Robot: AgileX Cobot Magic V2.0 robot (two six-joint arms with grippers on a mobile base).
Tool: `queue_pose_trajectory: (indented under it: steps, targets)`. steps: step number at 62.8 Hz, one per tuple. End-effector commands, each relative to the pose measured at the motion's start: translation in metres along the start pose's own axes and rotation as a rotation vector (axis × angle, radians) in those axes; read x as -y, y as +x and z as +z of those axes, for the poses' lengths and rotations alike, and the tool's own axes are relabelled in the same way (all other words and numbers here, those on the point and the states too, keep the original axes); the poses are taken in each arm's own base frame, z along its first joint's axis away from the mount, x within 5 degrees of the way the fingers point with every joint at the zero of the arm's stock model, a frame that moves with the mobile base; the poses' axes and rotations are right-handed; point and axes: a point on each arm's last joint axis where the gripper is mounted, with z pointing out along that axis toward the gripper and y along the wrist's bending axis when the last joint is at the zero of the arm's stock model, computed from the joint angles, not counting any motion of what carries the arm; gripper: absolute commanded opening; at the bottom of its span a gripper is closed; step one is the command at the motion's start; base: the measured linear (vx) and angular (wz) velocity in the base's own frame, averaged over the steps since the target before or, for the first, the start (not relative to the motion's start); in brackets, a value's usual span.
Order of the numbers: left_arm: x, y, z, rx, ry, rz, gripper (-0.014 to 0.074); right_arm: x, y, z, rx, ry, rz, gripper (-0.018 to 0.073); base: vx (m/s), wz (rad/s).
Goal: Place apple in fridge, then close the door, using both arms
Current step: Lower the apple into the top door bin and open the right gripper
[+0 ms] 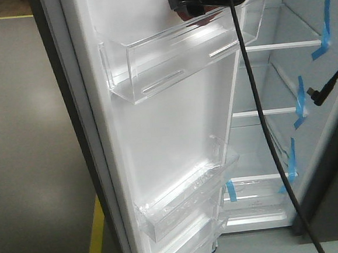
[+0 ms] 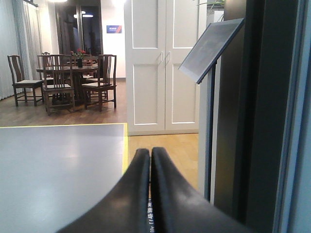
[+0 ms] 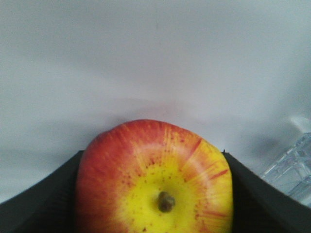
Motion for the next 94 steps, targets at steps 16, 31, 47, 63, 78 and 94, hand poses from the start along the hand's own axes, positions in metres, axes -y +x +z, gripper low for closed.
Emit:
queue_pose_trajectory:
  steps: [16, 31, 47, 63, 78, 94]
  targets:
    - [0.0, -0.001, -0.001, 0.069, 0.004, -0.014, -0.0006, 0.006, -0.031, -0.066, 0.218, 0.038, -0.013, 0.0609, 0.0, 0.0]
    - [0.0, -0.001, -0.001, 0.069, 0.004, -0.014, -0.0006, 0.004, -0.029, -0.125, 0.278, 0.021, 0.002, 0.0571, 0.0, 0.0]
    - [0.0, -0.001, -0.001, 0.069, 0.004, -0.014, -0.0006, -0.011, 0.035, -0.165, 0.282, -0.059, 0.025, 0.0562, 0.0, 0.0]
    - [0.0, -0.001, -0.001, 0.069, 0.004, -0.014, -0.0006, -0.028, 0.126, -0.186, 0.169, -0.139, 0.069, 0.0562, 0.0, 0.0]
    - [0.0, -0.001, -0.001, 0.069, 0.004, -0.014, -0.0006, -0.043, 0.2, -0.209, 0.079, -0.216, 0.118, 0.0562, 0.0, 0.0]
    - [0.0, -0.001, -0.001, 0.069, 0.004, -0.014, -0.0006, -0.056, 0.251, -0.23, 0.032, -0.289, 0.137, 0.0562, 0.0, 0.0]
